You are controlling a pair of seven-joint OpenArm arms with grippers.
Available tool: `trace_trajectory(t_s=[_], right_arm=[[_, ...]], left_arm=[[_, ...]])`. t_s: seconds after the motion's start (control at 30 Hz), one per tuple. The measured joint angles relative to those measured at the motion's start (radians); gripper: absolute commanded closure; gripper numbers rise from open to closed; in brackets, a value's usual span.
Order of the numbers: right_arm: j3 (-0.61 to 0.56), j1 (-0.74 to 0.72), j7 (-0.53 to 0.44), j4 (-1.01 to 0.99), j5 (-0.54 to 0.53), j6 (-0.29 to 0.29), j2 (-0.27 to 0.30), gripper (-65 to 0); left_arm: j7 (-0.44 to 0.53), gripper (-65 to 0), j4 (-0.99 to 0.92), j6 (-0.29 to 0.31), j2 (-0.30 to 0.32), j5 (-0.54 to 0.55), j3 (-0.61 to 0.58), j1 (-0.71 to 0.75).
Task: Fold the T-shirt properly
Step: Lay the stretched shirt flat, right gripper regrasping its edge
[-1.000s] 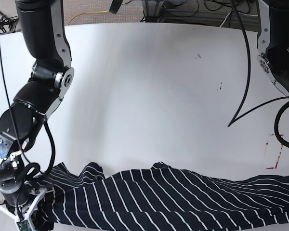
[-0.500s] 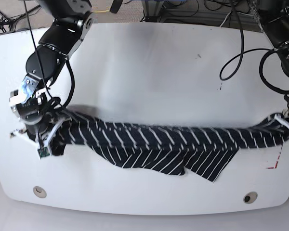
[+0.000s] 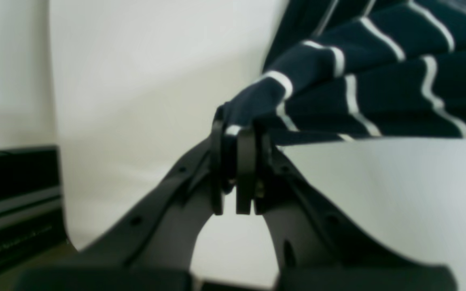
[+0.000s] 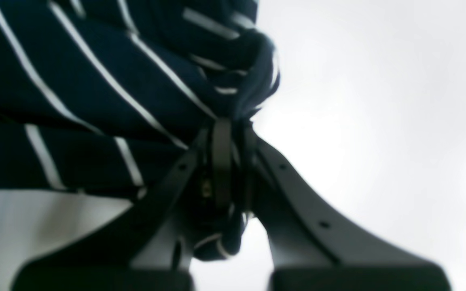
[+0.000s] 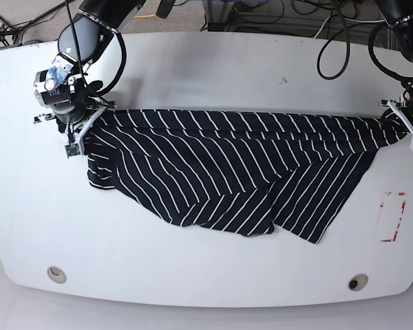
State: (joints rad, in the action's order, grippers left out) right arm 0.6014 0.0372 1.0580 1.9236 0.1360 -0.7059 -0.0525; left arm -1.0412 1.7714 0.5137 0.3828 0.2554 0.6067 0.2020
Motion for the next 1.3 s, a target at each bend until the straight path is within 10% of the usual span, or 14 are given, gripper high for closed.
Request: trace_trajectory(t_s=[0.6,0.7,0.9,1.3], right_arm=[[0.004,0.112,0.0,0.0,0.01,-0.001,-0.036,-1.4],[0.004,0.114,0.0,0.0,0.01,0.0,-0.036,-11.6],[0.005,0.15,0.007,0.038,0.016,0.0,-0.036,-55.8],[0.002,0.052,0.011,0.067,-0.12,0.006,0.003,-56.6]], left_arm=[[0.062,0.0,-0.001,0.0,0.0,-0.011,0.002,0.138],[0.063,0.0,-0.001,0.0,0.0,-0.011,0.002,0.137],[0.063,0.0,-0.001,-0.001,0.001,-0.012,0.002,0.136],[0.063,0.0,-0.002,-0.004,0.003,-0.015,0.002,0.133]])
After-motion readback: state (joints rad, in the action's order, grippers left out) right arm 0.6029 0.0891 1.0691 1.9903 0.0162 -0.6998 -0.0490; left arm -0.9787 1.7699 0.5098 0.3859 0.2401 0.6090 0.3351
